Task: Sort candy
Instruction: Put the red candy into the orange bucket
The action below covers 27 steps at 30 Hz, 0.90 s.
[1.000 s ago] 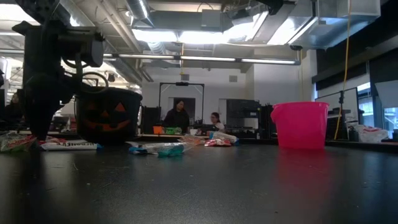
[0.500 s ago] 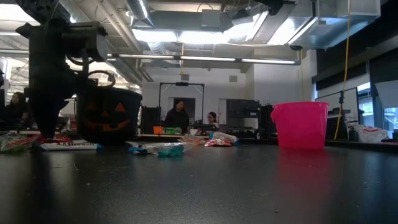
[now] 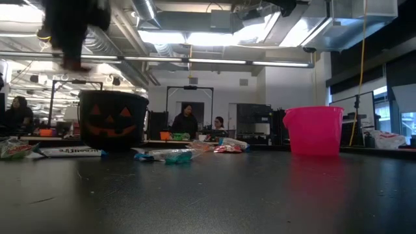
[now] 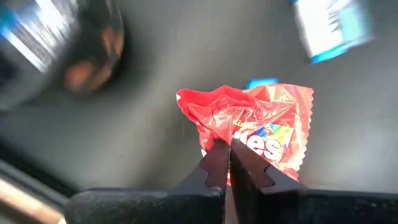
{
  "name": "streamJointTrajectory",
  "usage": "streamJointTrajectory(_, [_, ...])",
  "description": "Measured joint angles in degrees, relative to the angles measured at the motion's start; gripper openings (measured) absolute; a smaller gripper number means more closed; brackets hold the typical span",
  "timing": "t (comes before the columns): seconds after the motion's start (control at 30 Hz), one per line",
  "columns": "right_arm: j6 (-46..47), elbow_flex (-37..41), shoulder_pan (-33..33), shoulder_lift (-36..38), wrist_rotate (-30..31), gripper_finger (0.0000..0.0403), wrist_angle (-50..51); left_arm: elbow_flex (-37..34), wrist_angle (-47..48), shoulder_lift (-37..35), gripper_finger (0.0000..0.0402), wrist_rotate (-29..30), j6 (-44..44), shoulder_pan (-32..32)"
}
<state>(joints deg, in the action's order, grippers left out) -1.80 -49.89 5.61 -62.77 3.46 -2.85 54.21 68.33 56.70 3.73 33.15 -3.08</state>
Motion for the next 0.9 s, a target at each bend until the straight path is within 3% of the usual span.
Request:
streamJointTrajectory(0.13, [0.51, 0.0, 0.0, -0.01, 0.0, 0.0213, 0.0, 14.74, 5.56, -2.33, 0.0, 2.5, 1.02, 5.73])
streamJointTrajectory(0.27, [1.68, 0.0, 0.0, 0.01, 0.01, 0.0213, 0.57, 22.82, 9.67, -2.53, 0.0, 7.33, 5.65, 13.47])
streamJointTrajectory(0.37, [2.48, 0.0, 0.0, 0.01, 0.02, 0.0213, 1.72, 23.76, 11.44, -2.33, 0.0, 7.97, 7.26, 18.22])
streamJointTrajectory(0.53, [4.47, 0.0, 0.0, 0.01, 0.0, 0.0213, 3.79, 23.76, 10.94, -0.33, 0.0, 4.24, 9.26, 26.4])
streamJointTrajectory(0.9, [6.23, 0.0, 0.0, 0.01, 0.0, 0.0213, 4.24, 23.76, 10.94, 9.72, 0.0, -2.06, 23.62, 42.82])
